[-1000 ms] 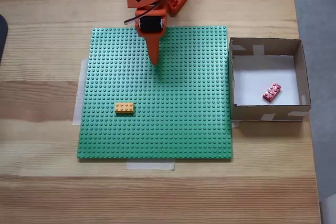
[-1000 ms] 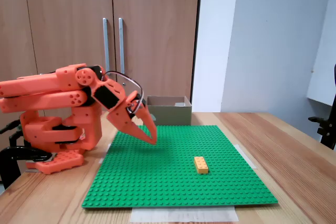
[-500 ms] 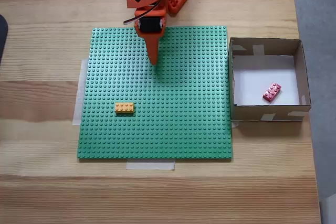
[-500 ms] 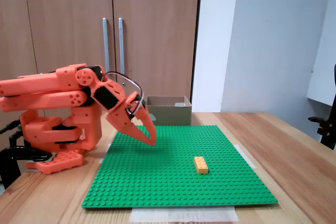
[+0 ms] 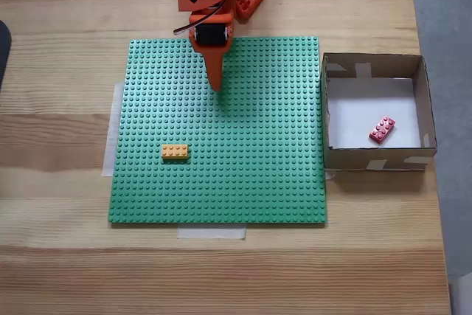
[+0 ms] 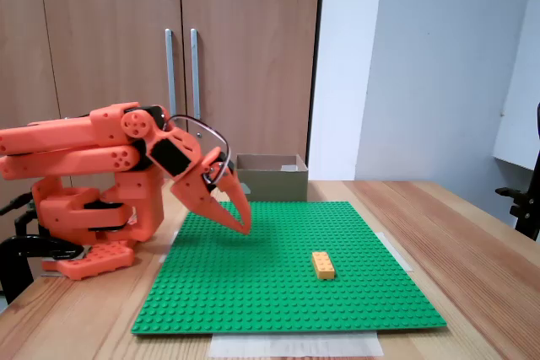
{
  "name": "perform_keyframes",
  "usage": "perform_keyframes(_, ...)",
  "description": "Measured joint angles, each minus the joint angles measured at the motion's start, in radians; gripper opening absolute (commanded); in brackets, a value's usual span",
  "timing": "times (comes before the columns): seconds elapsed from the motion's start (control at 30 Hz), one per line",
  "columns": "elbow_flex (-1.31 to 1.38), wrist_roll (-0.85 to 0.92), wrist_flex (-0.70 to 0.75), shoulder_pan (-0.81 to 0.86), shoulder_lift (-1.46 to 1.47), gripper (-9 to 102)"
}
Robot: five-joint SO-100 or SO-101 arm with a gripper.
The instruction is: Pick the red lego block and put it in the box.
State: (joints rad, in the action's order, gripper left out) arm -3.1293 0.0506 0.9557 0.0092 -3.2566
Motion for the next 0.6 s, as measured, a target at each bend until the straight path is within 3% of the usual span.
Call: perform_keyframes(0.6,0.0,0.006,0.0,-0.011,0.0,-1)
